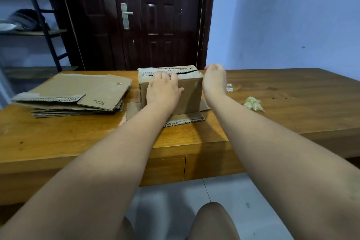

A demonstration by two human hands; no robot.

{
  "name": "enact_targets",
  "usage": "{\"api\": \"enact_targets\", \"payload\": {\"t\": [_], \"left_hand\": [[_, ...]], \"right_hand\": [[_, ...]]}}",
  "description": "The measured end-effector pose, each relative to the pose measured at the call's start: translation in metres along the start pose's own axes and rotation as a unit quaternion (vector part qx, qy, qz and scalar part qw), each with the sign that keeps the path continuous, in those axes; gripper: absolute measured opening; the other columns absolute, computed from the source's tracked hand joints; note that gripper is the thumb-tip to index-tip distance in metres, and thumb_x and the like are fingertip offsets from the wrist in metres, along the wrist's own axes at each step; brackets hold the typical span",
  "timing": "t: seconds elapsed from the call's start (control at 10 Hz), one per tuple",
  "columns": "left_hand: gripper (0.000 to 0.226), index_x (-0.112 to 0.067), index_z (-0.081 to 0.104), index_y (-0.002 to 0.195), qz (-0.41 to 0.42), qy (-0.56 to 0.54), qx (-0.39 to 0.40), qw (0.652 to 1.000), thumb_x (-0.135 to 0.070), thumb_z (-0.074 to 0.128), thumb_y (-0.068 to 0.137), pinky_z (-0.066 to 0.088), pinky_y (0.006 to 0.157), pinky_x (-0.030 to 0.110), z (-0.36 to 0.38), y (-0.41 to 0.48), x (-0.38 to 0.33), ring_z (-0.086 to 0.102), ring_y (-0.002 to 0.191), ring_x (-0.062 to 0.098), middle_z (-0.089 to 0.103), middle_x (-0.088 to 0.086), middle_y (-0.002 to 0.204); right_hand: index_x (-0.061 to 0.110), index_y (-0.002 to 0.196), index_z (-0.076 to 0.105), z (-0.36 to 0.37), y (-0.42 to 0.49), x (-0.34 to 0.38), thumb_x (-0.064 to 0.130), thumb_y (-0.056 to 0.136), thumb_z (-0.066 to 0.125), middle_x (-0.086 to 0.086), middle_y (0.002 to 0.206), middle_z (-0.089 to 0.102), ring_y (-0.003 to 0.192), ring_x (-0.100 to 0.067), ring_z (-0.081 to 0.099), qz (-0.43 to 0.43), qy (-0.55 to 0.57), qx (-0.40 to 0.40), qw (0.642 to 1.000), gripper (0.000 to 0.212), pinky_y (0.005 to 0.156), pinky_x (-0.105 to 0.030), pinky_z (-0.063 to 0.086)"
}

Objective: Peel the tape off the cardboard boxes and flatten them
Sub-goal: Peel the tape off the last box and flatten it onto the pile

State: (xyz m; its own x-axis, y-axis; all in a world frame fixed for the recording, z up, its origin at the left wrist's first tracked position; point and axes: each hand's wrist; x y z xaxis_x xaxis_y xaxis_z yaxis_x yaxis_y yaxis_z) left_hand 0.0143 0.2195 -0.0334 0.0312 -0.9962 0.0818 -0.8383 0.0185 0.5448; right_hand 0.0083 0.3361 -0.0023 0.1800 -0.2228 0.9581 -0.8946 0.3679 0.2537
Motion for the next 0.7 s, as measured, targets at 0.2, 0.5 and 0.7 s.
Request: {"api": "enact_targets", "payload": {"t": [0.2, 0.5, 0.7], "left_hand": [[0.050, -0.009, 0.045, 0.131, -0.002, 0.000, -0.003, 1.000, -0.046, 0.041, 0.098, 0.035, 0.098, 0.035, -0.001, -0.001, 0.000, 0.044, 0.119, 0.027, 0.053, 0.013, 0.126], [0.050, -0.009, 0.044, 0.131, 0.002, 0.011, -0.002, 1.000, -0.045, 0.040, 0.098, 0.035, 0.098, 0.035, -0.002, -0.002, -0.001, 0.043, 0.119, 0.027, 0.053, 0.013, 0.126], [0.050, -0.009, 0.043, 0.132, 0.000, 0.008, 0.001, 1.000, -0.046, 0.040, 0.098, 0.035, 0.098, 0.035, -0.001, -0.001, 0.000, 0.044, 0.119, 0.027, 0.053, 0.013, 0.126]], "right_hand": [[0.009, 0.082, 0.053, 0.005, 0.001, -0.006, 0.044, 0.102, 0.026, -0.008, 0.087, 0.058, 0.082, -0.025, 0.053, -0.002, -0.097, -0.002, 0.995, 0.049, 0.074, -0.035, 0.039], [0.016, 0.123, 0.049, 0.007, 0.003, -0.016, 0.024, 0.104, 0.034, 0.003, 0.098, 0.051, 0.096, -0.019, 0.051, 0.017, -0.038, 0.005, 0.999, 0.026, 0.079, -0.029, 0.038], [0.016, 0.101, 0.034, -0.002, 0.005, -0.024, 0.032, 0.098, 0.050, 0.007, 0.076, 0.042, 0.074, -0.016, 0.046, 0.033, 0.006, -0.035, 0.999, 0.023, 0.061, -0.027, 0.036]]}}
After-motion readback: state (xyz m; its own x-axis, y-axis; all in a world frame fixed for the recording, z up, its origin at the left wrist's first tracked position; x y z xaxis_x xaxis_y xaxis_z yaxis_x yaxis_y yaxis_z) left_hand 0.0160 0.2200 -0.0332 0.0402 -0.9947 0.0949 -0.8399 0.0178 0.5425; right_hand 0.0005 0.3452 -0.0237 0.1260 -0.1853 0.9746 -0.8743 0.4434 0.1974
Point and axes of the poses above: each hand's wrist, its own y-axis towards the middle knuckle, its own z-axis out of the palm, x = y × z
